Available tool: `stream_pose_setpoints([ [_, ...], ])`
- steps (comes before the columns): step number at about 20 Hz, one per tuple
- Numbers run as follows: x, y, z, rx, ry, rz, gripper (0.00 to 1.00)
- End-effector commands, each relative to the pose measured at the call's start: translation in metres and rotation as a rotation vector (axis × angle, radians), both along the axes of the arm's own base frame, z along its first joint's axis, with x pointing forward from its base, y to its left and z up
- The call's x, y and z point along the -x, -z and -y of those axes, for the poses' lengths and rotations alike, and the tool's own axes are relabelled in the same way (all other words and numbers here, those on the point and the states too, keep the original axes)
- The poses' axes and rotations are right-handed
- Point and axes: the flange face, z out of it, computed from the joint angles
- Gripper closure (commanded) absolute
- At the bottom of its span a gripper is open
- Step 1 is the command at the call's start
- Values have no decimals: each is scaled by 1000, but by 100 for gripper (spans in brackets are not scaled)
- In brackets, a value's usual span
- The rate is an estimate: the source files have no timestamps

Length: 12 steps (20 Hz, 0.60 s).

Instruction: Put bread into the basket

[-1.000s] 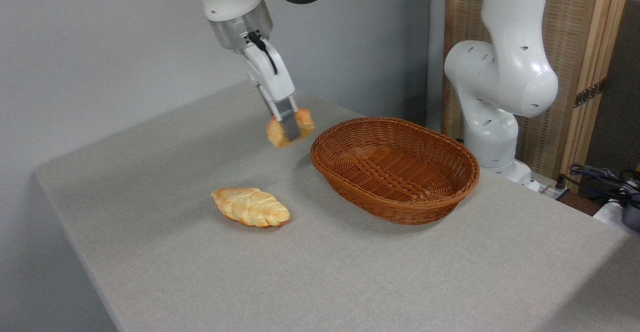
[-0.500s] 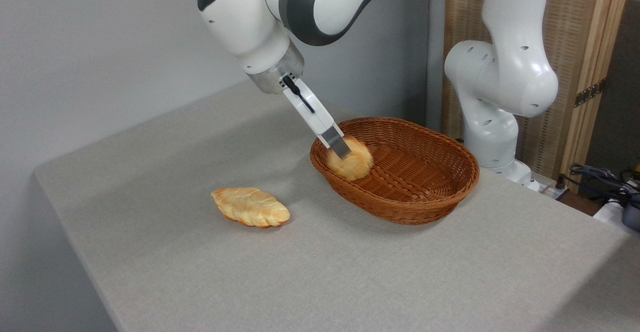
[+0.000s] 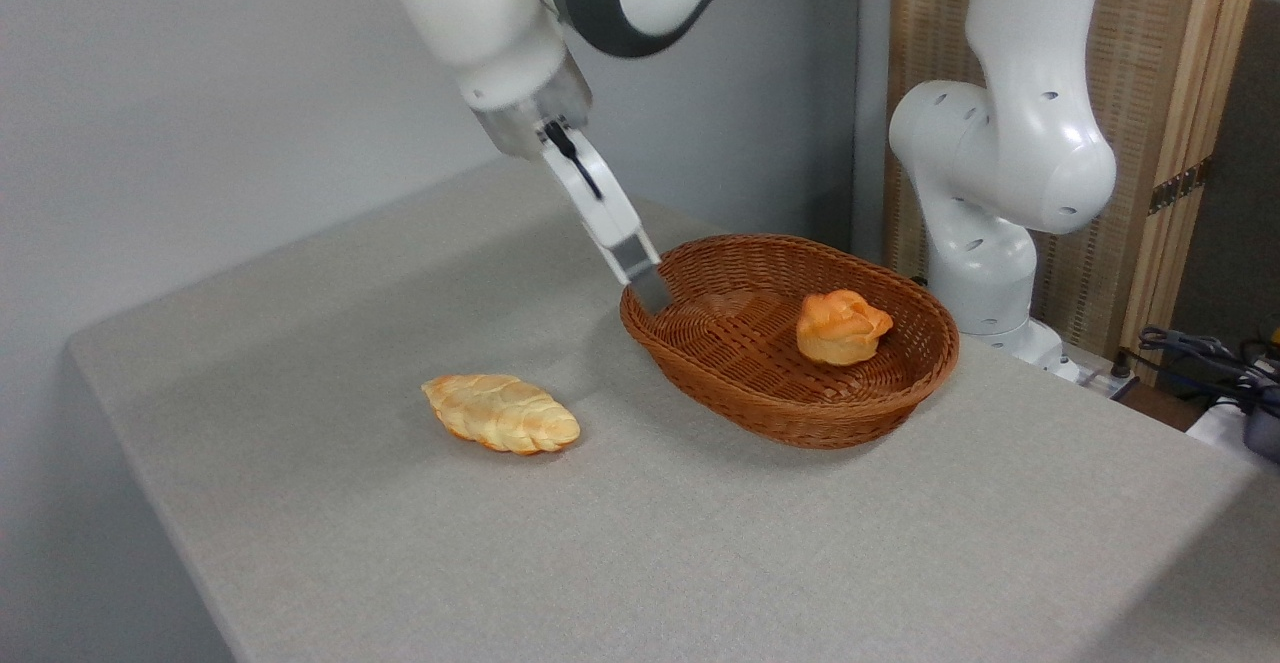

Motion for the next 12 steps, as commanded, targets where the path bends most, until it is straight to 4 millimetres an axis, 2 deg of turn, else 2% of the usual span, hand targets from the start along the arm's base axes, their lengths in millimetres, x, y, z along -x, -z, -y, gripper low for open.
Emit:
stream_pose_setpoints([
  [1, -17, -34, 6, -8, -47, 152, 0],
  [5, -30, -54, 19, -43, -194, 295, 0],
  [8, -36, -79, 15, -25, -291, 340, 0],
  [10, -36, -85, 18, -26, -296, 355, 0],
  [12, -38, -102, 17, -17, -297, 376, 0],
])
